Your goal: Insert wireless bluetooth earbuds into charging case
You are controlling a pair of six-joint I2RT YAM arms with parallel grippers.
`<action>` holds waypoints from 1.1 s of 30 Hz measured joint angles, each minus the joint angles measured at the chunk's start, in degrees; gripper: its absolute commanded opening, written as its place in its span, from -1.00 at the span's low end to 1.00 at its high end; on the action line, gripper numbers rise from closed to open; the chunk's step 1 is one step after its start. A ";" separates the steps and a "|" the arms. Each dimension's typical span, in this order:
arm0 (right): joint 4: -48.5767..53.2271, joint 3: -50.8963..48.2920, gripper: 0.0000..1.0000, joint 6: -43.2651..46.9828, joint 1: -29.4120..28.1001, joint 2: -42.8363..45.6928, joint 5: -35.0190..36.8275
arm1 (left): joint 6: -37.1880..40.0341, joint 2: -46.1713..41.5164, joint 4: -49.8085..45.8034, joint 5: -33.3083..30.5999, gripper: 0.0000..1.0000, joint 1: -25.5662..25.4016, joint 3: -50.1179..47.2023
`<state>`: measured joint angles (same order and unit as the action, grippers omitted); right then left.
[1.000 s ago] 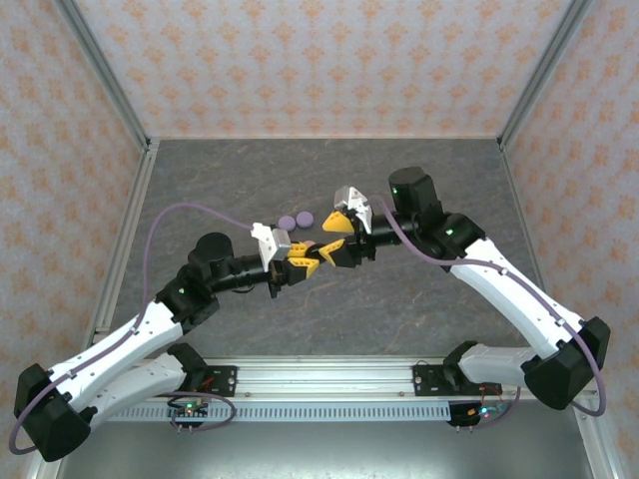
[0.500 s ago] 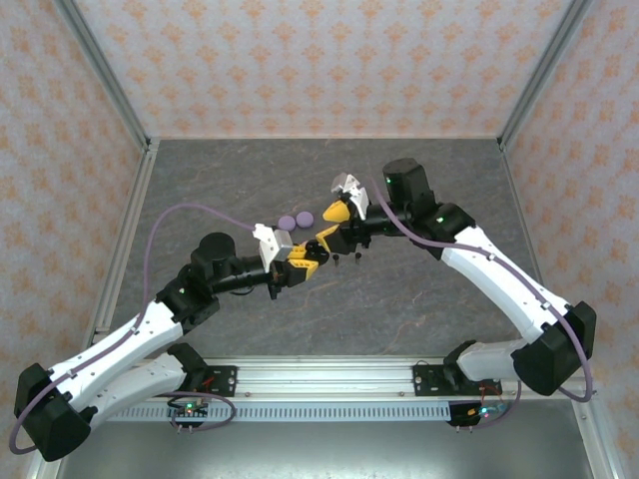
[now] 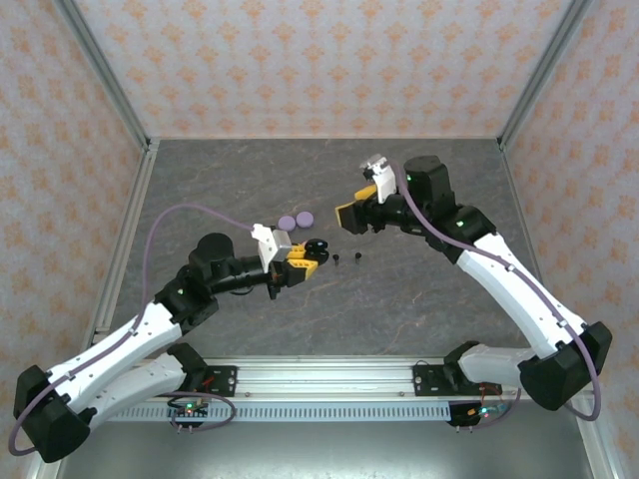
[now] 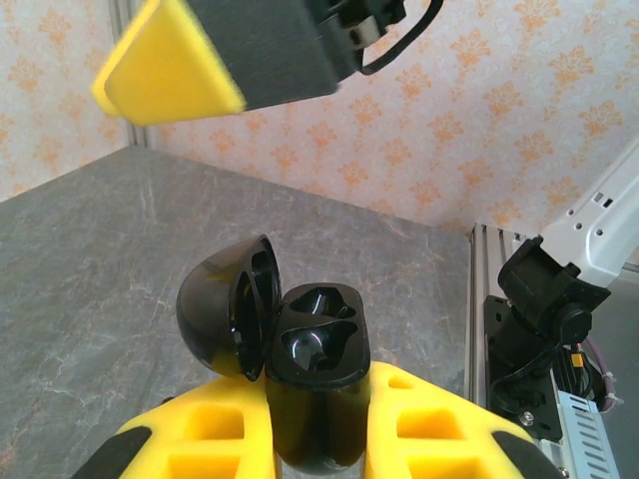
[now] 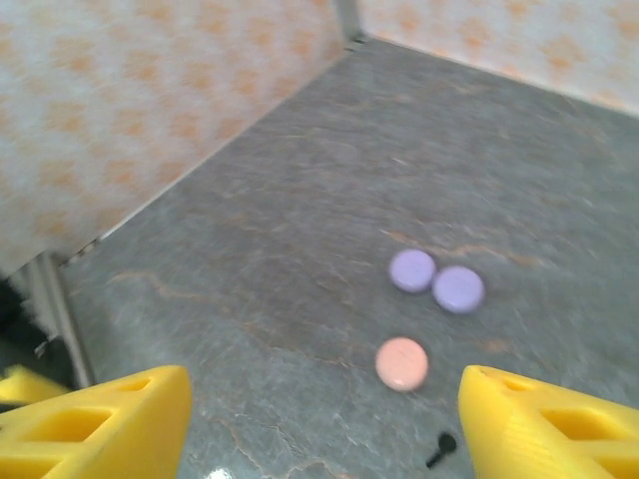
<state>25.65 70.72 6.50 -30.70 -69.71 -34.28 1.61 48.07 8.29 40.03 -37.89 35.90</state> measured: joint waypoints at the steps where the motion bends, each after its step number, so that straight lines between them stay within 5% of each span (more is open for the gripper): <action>1: 1.07 -0.02 0.34 -2.10 0.00 -0.46 2.80 | 0.00 -0.48 -0.02 0.00 -0.75 0.00 0.00; 16: 6.60 -1.95 -0.11 -21.42 -2.95 -26.47 13.18 | -0.02 -5.22 -0.24 -0.26 -0.76 0.00 -0.11; 33: 6.45 3.63 -0.33 -25.16 -5.64 -40.28 13.99 | -0.04 -5.70 -0.37 -0.48 -0.77 0.00 -0.83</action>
<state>32.10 74.35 -18.65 -36.34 -110.00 -20.29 1.56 42.37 7.92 39.55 -37.89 35.07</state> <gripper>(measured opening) 0.352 0.180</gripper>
